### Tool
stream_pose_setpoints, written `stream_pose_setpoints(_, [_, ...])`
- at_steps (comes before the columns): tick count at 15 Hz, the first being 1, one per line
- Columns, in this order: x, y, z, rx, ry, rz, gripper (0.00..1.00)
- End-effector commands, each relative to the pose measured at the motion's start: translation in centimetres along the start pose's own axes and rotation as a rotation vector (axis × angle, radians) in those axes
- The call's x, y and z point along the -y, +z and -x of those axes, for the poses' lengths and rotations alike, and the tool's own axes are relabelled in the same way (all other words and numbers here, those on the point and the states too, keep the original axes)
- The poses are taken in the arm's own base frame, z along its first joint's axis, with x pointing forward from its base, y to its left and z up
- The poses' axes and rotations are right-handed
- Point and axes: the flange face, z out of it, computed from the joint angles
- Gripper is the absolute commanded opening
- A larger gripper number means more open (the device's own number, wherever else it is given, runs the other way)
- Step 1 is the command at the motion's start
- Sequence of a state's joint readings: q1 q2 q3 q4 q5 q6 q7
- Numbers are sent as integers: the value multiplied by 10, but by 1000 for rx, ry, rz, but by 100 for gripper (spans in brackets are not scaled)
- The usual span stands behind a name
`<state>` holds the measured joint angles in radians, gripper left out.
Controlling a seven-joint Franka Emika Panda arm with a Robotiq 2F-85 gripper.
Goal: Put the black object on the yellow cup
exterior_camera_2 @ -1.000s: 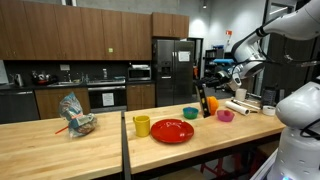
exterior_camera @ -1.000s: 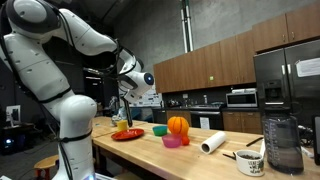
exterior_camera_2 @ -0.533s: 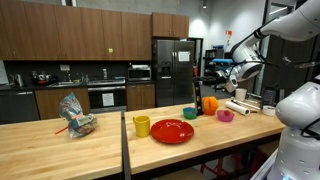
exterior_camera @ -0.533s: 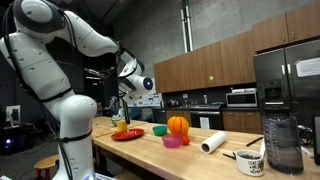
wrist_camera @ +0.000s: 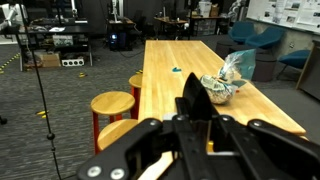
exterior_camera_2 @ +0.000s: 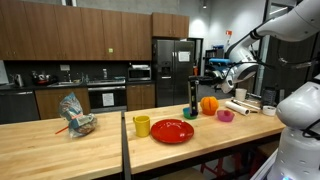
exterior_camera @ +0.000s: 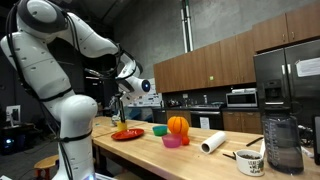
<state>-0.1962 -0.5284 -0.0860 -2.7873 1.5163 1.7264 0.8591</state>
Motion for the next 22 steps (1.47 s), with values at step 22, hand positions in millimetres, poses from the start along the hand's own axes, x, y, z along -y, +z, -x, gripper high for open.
stream_pose_setpoints(22, [-11, 8, 0, 176, 66, 135, 5])
